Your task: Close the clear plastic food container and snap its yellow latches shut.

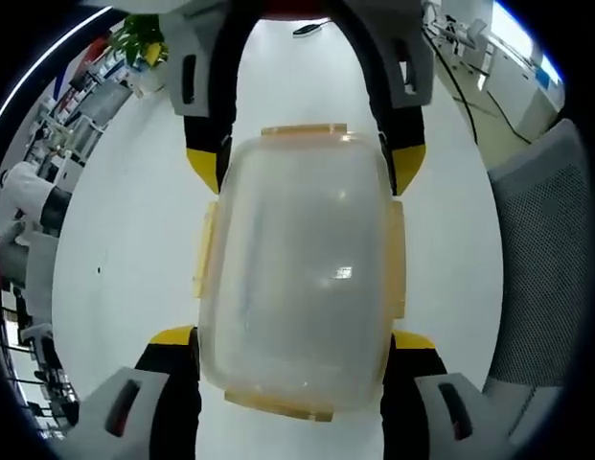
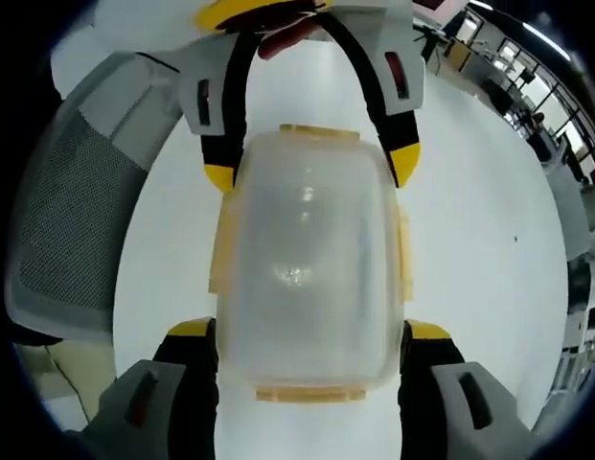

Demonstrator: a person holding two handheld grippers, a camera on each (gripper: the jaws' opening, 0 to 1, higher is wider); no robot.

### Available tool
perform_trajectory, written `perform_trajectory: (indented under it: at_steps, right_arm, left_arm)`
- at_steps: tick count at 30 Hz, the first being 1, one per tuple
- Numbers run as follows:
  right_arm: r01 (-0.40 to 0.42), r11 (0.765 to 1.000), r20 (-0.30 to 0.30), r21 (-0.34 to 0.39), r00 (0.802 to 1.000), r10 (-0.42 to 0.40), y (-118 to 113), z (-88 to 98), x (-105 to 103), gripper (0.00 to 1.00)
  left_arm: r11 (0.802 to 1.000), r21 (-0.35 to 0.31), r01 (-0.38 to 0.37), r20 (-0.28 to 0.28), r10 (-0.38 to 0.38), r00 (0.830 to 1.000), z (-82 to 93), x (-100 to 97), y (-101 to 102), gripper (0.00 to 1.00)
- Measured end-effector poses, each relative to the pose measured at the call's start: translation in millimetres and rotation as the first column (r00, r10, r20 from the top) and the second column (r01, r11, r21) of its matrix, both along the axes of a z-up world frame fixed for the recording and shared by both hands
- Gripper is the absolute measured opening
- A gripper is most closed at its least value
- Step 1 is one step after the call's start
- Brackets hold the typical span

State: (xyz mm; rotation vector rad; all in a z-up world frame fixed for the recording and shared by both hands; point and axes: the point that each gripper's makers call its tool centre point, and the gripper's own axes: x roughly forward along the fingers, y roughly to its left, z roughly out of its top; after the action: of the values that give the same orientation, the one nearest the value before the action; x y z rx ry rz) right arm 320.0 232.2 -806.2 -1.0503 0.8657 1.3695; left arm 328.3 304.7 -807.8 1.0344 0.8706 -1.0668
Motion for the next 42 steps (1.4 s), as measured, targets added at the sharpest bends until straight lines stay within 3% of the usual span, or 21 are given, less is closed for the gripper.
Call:
perform_trajectory:
  at_steps: [13, 42]
  right_arm:
    - [0.015, 1.000, 0.022, 0.000, 1.000, -0.015, 16.4, -1.7, 31.3, 0.76]
    - [0.107, 0.993, 0.012, 0.051, 0.994, -0.108, 27.6, -1.6, 89.1, 0.77]
  left_arm:
    - [0.999, 0.023, -0.022, 0.001, 0.022, 1.000, -0.2, 29.0, 16.5, 0.75]
    - [0.995, 0.081, 0.053, 0.014, -0.054, 0.998, -4.1, 92.8, 26.6, 0.76]
